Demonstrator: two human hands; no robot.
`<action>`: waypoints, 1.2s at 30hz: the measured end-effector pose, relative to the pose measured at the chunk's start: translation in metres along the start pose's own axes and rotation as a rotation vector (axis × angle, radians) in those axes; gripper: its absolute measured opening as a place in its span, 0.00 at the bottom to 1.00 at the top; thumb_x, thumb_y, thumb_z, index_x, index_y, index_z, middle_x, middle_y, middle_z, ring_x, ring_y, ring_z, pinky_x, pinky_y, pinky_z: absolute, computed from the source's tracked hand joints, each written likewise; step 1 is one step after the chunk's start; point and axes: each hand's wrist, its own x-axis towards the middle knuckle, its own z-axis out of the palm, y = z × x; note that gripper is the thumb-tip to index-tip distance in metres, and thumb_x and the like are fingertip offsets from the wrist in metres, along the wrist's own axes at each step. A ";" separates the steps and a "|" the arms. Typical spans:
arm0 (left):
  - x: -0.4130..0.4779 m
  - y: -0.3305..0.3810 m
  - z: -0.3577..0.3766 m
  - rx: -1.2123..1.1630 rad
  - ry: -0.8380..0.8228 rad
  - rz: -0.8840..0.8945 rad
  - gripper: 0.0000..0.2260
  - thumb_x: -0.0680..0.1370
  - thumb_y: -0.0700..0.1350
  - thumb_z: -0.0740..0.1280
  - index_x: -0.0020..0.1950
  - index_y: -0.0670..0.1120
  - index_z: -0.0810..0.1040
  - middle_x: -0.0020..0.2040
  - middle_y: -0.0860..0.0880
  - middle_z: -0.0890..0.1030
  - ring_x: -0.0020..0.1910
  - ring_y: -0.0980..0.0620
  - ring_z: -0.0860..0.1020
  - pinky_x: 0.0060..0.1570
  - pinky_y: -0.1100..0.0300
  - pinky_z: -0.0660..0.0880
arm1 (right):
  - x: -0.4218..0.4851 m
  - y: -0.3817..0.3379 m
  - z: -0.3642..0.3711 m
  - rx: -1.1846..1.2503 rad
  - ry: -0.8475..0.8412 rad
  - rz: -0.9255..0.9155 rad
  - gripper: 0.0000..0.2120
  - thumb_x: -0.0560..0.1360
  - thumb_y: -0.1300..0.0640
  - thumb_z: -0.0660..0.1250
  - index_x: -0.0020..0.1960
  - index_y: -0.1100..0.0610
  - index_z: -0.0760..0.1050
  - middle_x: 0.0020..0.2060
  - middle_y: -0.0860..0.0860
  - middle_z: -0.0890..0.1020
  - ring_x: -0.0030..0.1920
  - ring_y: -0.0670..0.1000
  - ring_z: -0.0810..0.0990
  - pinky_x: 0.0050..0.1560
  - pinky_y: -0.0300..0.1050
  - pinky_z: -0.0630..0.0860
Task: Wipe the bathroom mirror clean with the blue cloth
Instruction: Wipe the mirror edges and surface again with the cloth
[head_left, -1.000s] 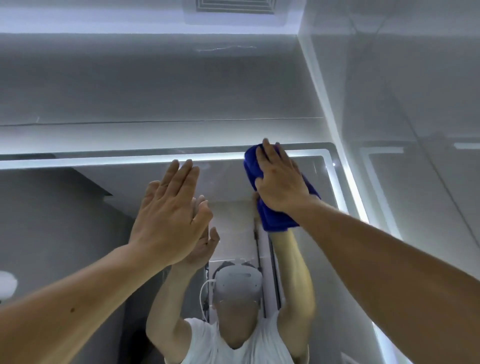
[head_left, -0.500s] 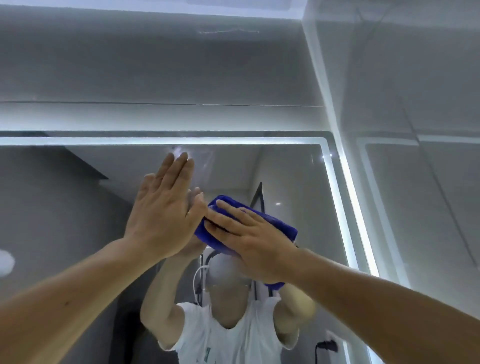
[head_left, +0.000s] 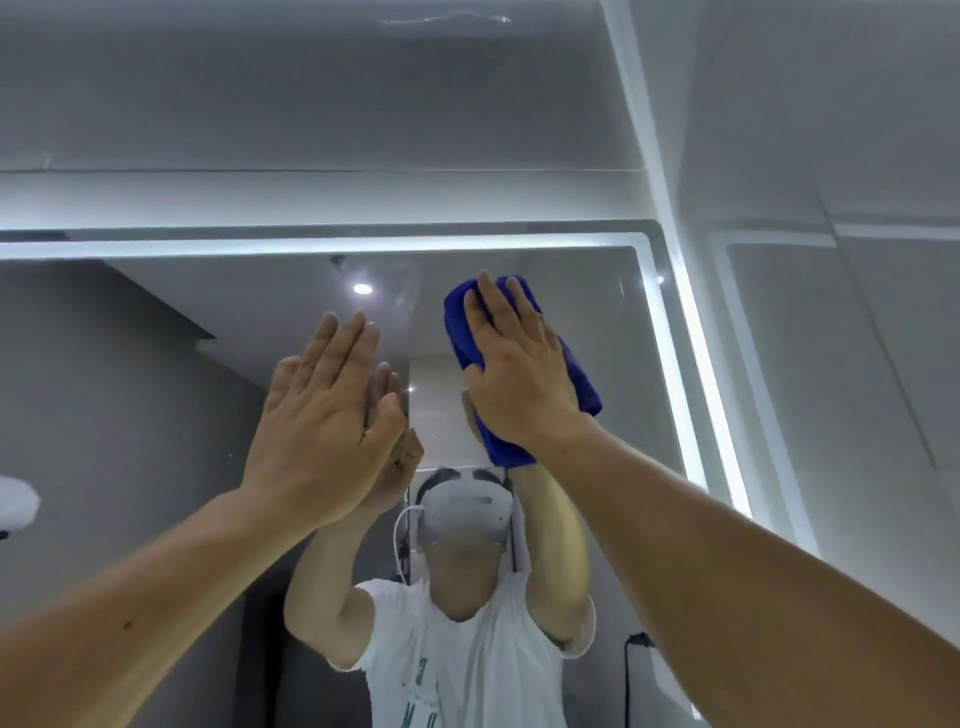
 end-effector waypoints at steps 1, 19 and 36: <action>-0.002 0.003 0.003 -0.012 0.006 -0.007 0.31 0.77 0.57 0.45 0.80 0.50 0.47 0.80 0.55 0.45 0.76 0.62 0.37 0.77 0.55 0.40 | -0.017 -0.005 0.003 0.007 -0.015 -0.028 0.32 0.77 0.55 0.57 0.79 0.53 0.50 0.79 0.48 0.47 0.78 0.52 0.42 0.75 0.50 0.43; -0.076 0.031 -0.003 -0.010 -0.040 -0.016 0.32 0.77 0.59 0.43 0.80 0.49 0.48 0.80 0.55 0.44 0.77 0.62 0.37 0.78 0.52 0.42 | -0.233 -0.047 0.038 0.011 -0.149 -0.177 0.37 0.74 0.53 0.64 0.79 0.53 0.52 0.79 0.50 0.51 0.78 0.54 0.50 0.76 0.56 0.56; -0.141 0.003 0.040 -0.021 -0.124 0.084 0.30 0.80 0.54 0.47 0.80 0.44 0.49 0.81 0.49 0.47 0.79 0.54 0.40 0.77 0.47 0.45 | -0.282 -0.076 0.054 -0.033 -0.071 -0.022 0.39 0.75 0.54 0.63 0.80 0.53 0.47 0.79 0.50 0.50 0.79 0.56 0.47 0.77 0.55 0.47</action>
